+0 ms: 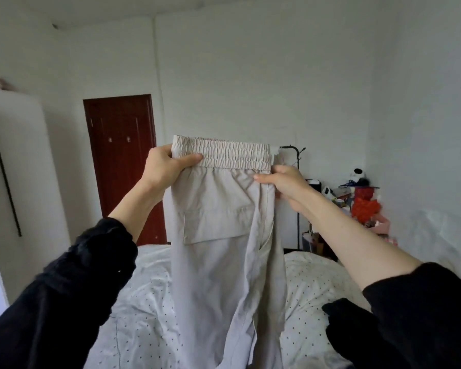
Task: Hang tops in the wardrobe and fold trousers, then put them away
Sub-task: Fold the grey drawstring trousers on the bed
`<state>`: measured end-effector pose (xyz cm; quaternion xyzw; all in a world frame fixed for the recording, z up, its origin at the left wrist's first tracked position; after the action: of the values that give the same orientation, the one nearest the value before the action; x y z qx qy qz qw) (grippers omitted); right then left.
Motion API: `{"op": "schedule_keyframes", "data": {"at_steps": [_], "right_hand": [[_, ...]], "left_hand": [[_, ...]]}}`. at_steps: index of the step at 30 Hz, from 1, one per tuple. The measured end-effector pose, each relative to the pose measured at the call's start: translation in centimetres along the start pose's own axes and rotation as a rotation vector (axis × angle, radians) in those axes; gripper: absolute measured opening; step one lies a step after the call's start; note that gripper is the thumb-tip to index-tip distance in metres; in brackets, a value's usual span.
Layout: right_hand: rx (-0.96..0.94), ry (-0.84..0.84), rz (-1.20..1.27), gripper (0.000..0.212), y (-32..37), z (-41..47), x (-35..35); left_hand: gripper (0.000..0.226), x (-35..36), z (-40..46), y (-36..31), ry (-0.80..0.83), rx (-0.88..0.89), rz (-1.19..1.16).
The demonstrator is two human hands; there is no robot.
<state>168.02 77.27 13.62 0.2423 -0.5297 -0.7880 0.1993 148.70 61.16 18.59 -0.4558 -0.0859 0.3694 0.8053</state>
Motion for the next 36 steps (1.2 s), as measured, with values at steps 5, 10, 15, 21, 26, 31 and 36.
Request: {"op": "schedule_keyframes", "data": {"at_steps": [5,10,15,21,26,31,36], "right_hand": [[-0.197,-0.031,0.045,0.012,11.8,3.8,-0.4],[-0.324,-0.022,0.072,0.019,23.0,5.8,-1.3],[-0.486,-0.038,0.164,0.018,30.3,5.1,-2.2],[-0.566,0.111,0.263,0.018,32.7,4.1,-1.4],[-0.525,0.182,0.284,0.014,30.6,4.0,-0.7],[-0.303,0.209,0.065,0.009,24.6,5.7,0.7],[-0.164,0.180,-0.123,0.015,18.9,7.2,3.3]], "left_hand": [[0.023,-4.1,5.5,-8.6,-0.141,0.154,0.011],[0.017,-7.6,8.2,-19.3,-0.279,0.390,0.112],[0.019,-10.4,8.7,-26.8,-0.386,0.522,0.168],[0.016,-11.7,8.8,-28.7,-0.401,0.541,0.157],[0.012,-11.4,9.0,-26.6,-0.305,0.476,0.168],[0.022,-11.0,9.2,-21.0,-0.231,0.312,0.351],[0.028,-11.5,8.4,-14.5,-0.174,0.153,0.403]]}}
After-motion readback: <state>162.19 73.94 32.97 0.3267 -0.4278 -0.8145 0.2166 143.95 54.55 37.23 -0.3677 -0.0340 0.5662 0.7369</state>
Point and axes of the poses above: each hand's wrist, its own z-axis towards the middle knuckle, its own x-axis out of the palm, y = z × x, the point moved 8 cm from there along z, towards the middle knuckle, and after that the axes turned 6 degrees about y, right-handed, at the moved point
